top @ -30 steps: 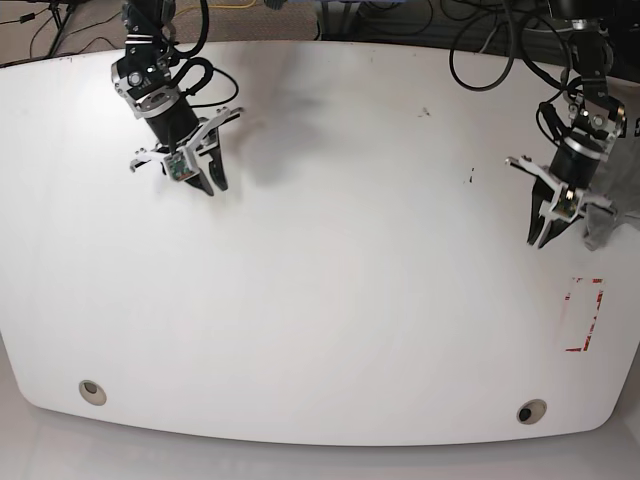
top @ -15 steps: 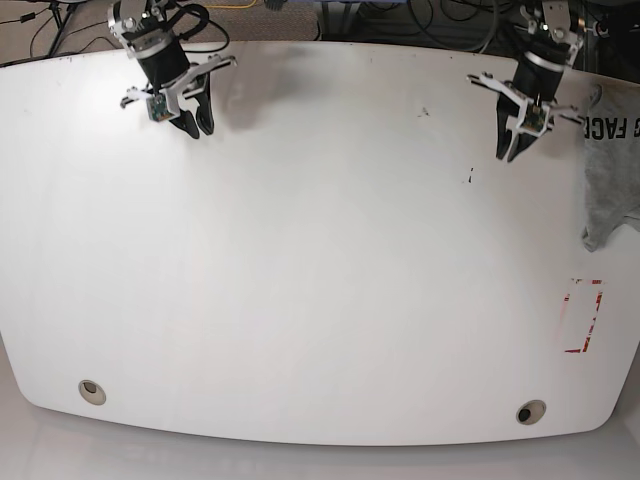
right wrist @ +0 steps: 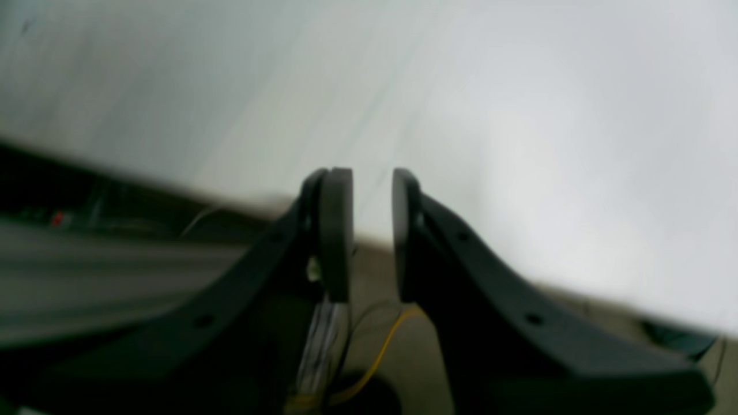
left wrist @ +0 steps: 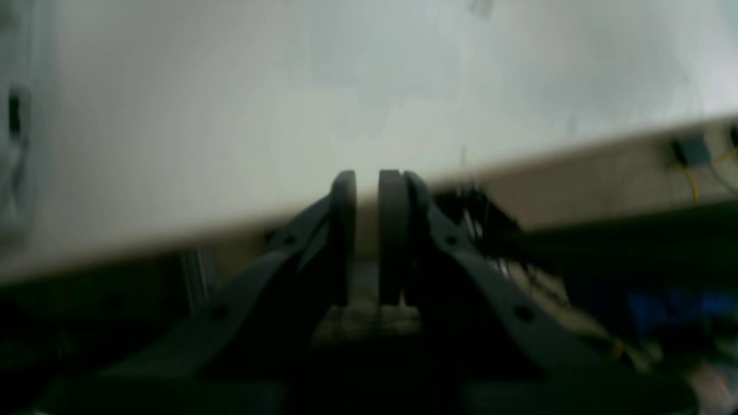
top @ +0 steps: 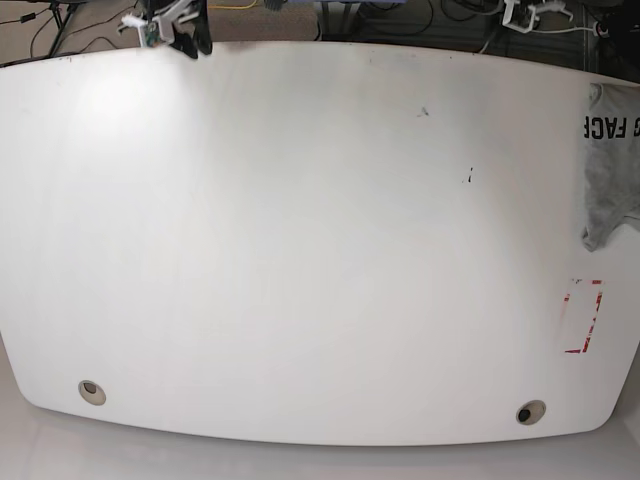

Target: Layout the t-shirt on the table in an organized manner, then fold the t-shirt properly

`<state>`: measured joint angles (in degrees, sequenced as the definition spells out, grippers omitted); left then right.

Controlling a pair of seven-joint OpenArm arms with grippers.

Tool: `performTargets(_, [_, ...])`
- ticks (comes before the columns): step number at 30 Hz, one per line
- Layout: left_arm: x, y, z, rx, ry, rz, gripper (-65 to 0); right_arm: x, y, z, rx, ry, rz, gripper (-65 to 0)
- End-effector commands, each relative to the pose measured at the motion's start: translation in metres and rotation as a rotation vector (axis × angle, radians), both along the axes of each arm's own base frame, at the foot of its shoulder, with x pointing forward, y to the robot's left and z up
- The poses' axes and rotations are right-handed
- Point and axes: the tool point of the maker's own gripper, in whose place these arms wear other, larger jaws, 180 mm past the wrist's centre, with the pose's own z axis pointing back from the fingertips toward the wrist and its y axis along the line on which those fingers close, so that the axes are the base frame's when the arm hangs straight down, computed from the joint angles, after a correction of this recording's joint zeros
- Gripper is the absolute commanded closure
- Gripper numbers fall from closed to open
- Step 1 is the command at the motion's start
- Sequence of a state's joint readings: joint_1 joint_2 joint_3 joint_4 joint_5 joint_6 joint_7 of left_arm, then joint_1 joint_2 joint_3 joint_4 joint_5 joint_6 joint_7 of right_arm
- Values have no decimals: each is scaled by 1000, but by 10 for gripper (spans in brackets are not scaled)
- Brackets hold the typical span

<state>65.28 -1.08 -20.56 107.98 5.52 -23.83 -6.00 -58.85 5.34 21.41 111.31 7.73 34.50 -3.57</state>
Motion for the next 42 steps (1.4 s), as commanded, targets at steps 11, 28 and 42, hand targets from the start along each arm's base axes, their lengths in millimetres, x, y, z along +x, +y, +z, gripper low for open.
performTargets(11, [-129,6,-77,-74,381,62,-56,-119,41,-38,139,332,18,-108])
performTargets(28, [-122,2,-205,-165,586,150,-56,-141,13,-163,188,465,-185,-108])
performTargets(42, [-96,-15,-246,-189,681,162,-60,-109,2,-216,198,526,-260,-108])
